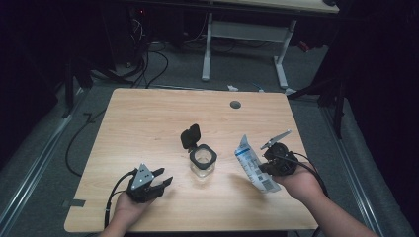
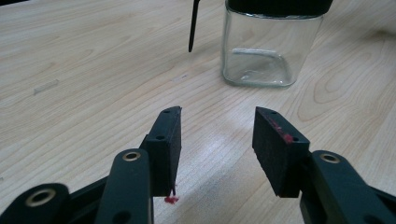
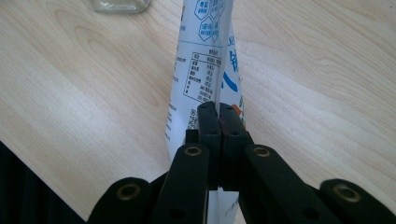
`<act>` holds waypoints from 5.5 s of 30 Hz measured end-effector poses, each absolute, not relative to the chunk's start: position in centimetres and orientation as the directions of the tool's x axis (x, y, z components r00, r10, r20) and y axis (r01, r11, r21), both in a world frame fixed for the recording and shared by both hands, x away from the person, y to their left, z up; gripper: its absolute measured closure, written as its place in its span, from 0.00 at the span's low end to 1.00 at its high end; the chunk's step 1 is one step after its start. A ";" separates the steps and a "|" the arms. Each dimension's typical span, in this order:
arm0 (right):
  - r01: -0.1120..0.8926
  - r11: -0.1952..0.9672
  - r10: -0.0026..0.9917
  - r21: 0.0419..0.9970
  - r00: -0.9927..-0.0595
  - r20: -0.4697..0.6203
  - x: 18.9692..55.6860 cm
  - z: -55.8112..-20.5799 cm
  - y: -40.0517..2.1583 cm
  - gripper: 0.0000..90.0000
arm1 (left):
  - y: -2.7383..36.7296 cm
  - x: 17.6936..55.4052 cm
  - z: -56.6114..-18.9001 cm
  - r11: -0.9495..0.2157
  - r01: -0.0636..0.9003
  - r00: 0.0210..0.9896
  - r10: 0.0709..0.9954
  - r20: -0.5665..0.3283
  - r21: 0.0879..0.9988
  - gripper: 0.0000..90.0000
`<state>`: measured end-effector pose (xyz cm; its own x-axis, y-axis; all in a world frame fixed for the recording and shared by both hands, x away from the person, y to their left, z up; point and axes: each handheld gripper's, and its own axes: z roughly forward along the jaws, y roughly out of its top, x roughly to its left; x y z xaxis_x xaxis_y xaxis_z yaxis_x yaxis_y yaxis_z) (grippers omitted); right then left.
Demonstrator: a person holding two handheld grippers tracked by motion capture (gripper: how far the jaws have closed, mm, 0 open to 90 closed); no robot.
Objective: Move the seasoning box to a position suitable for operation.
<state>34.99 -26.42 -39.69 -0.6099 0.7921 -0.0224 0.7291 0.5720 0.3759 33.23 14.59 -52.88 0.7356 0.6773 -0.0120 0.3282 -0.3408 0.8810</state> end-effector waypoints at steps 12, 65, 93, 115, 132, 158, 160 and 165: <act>0.738 0.602 0.780 0.305 -0.625 -0.028 35.3 -39.5 -25.9 1.00 | 14.6 33.2 -52.8 -0.338 0.327 0.737 0.676 -0.014 0.882 0.58; 0.661 0.668 0.707 0.342 -0.707 -0.018 35.2 -35.9 -19.9 1.00 | 5.2 29.5 -51.7 -0.315 0.212 0.876 0.481 -0.037 0.925 0.39; 0.629 0.696 0.673 0.346 -0.740 -0.008 35.6 -36.0 -16.8 1.00 | 0.1 30.1 -52.2 -0.289 0.210 0.900 0.431 -0.069 0.934 0.35; 0.622 0.698 0.665 0.355 -0.747 0.001 35.2 -35.9 -15.6 1.00 | -2.2 30.5 -51.6 -0.278 0.207 0.880 0.471 -0.055 0.938 0.36; 0.622 0.702 0.668 0.347 -0.744 -0.016 35.7 -35.6 -16.1 1.00 | -1.9 29.4 -50.9 -0.275 0.155 0.878 0.478 -0.004 0.949 0.58; 0.629 0.694 0.676 0.350 -0.737 -0.015 35.7 -34.9 -15.0 1.00 | -2.7 29.7 -51.5 -0.316 0.101 0.852 0.517 0.082 0.943 0.50; 0.629 0.696 0.675 0.346 -0.737 -0.018 35.7 -35.1 -15.0 1.00 | -2.7 29.6 -51.5 -0.322 0.100 0.850 0.519 0.087 0.941 0.54; 0.639 0.686 0.685 0.347 -0.729 -0.011 36.0 -35.3 -15.4 1.00 | -2.4 29.4 -51.5 -0.324 0.089 0.848 0.521 0.099 0.942 0.61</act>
